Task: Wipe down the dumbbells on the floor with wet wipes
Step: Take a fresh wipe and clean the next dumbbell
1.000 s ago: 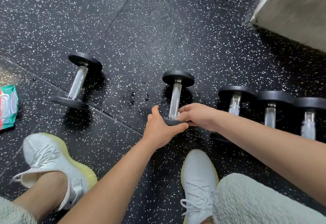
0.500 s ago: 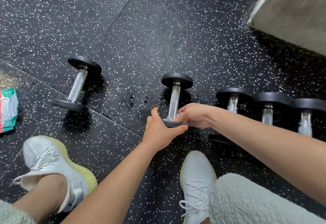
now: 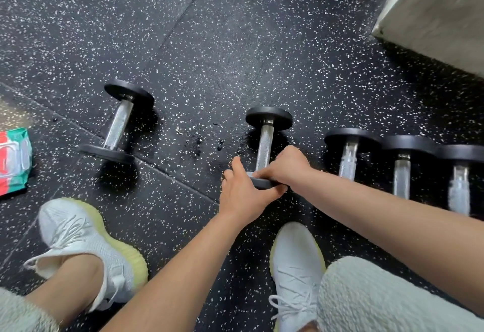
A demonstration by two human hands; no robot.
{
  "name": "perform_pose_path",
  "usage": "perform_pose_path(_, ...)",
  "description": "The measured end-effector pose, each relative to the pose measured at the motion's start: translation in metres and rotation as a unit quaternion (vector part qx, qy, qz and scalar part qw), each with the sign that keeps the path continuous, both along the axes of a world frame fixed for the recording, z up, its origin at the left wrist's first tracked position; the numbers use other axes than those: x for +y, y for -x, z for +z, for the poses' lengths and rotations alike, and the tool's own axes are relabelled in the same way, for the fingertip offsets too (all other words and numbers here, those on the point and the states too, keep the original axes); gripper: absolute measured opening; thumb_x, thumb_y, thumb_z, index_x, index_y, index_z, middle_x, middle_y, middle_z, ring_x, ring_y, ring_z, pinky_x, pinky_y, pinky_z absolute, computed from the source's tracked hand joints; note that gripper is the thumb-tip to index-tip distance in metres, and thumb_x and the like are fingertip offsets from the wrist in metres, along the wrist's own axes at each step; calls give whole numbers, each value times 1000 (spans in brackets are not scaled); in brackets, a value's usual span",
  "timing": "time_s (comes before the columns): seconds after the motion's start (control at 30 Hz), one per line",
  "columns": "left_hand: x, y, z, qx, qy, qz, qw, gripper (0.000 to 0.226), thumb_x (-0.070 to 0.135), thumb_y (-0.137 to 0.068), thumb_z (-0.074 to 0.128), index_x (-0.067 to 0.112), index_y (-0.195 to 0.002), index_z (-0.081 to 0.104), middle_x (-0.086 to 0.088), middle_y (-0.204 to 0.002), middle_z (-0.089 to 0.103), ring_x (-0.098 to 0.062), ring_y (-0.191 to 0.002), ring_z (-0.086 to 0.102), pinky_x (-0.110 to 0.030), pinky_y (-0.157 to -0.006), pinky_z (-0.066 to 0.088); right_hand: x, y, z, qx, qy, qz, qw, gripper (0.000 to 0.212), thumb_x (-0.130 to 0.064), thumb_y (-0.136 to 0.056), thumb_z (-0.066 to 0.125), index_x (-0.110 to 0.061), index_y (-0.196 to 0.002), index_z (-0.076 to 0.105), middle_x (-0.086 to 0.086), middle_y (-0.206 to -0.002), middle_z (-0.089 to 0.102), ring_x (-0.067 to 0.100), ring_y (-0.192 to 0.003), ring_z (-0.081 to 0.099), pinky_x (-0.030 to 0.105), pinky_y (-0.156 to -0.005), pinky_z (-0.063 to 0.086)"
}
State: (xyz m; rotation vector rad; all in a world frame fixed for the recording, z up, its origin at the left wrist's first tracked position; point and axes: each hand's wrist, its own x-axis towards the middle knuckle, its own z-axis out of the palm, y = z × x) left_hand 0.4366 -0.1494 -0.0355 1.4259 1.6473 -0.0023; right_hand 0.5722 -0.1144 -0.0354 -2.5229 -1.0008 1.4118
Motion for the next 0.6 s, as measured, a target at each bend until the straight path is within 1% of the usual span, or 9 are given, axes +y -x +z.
perform_pose_path(0.1, -2, -3, 2, 5, -9, -8, 1000, 137, 75, -58, 81, 21, -161, 8, -10, -145, 41, -33, -139, 42, -48, -109, 43, 7, 11, 1, -29, -3, 29, 999, 72, -43, -56, 97, -10, -105, 57, 4, -92, 67, 24, -85, 67, 29, -62, 44)
perform_pose_path(0.17, -1, -3, 2, 9, -11, -8, 1000, 136, 74, -60, 81, 21, -161, 8, -11, -145, 40, -34, -140, 42, -48, -110, 42, 10, 15, -2, -49, -1, 39, 998, 81, -41, -58, 96, -8, -117, 52, 6, -107, 68, 28, -104, 68, 31, -73, 47)
perform_pose_path(0.23, -1, -3, 3, 11, -8, -9, 1000, 137, 76, -59, 81, 22, -162, 7, -10, -146, 40, -33, -140, 42, -48, -109, 43, 12, 17, 0, -46, 8, 54, 997, 76, -43, -59, 96, -8, -112, 54, 7, -104, 68, 27, -100, 68, 32, -74, 48)
perform_pose_path(0.3, 0, -2, 4, 14, -8, -14, 1000, 138, 79, -58, 79, 23, -161, 7, -8, -146, 41, -31, -139, 43, -48, -109, 43, 15, 10, 0, -17, 23, 74, 997, 61, -48, -60, 95, -10, -89, 57, 5, -87, 67, 23, -78, 65, 30, -64, 45)
perform_pose_path(0.37, 0, 0, 3, 15, -6, -17, 1000, 137, 82, -57, 77, 26, -161, 7, -6, -146, 40, -30, -139, 44, -47, -109, 44, 14, -3, 2, 38, 70, 95, 992, 55, -51, -62, 93, -12, -73, 57, 4, -67, 59, 20, -58, 51, 28, -57, 39)
perform_pose_path(0.43, 2, 2, 2, 11, -1, -17, 1000, 136, 84, -57, 75, 29, -161, 7, -5, -149, 40, -28, -138, 46, -48, -108, 45, 13, -19, 3, 87, 104, 90, 987, 53, -51, -59, 94, -12, -76, 63, 7, -64, 62, 19, -58, 50, 27, -63, 45)
perform_pose_path(0.5, 4, 5, 2, 6, 9, -18, 1000, 135, 87, -56, 73, 33, -160, 6, -4, -152, 38, -27, -139, 46, -50, -109, 46, 11, -35, 5, 99, 95, 76, 988, 61, -55, -45, 95, -14, -82, 68, 11, -77, 73, 19, -67, 58, 35, -81, 60)
perform_pose_path(0.53, 6, 5, 3, 5, 15, -21, 1000, 135, 89, -56, 72, 34, -160, 5, -4, -154, 36, -27, -140, 46, -51, -109, 46, 10, -40, 9, 106, 64, 48, 991, 59, -51, -47, 95, -14, -86, 70, 11, -83, 74, 19, -70, 60, 38, -83, 60)
perform_pose_path(0.6, 8, 7, 5, 3, 30, -34, 999, 134, 92, -58, 68, 34, -161, 6, -4, -158, 33, -27, -142, 44, -53, -111, 45, 13, -48, 14, 138, -43, -82, 986, 46, -35, -67, 95, -8, -96, 72, 8, -90, 76, 18, -76, 66, 34, -77, 59)
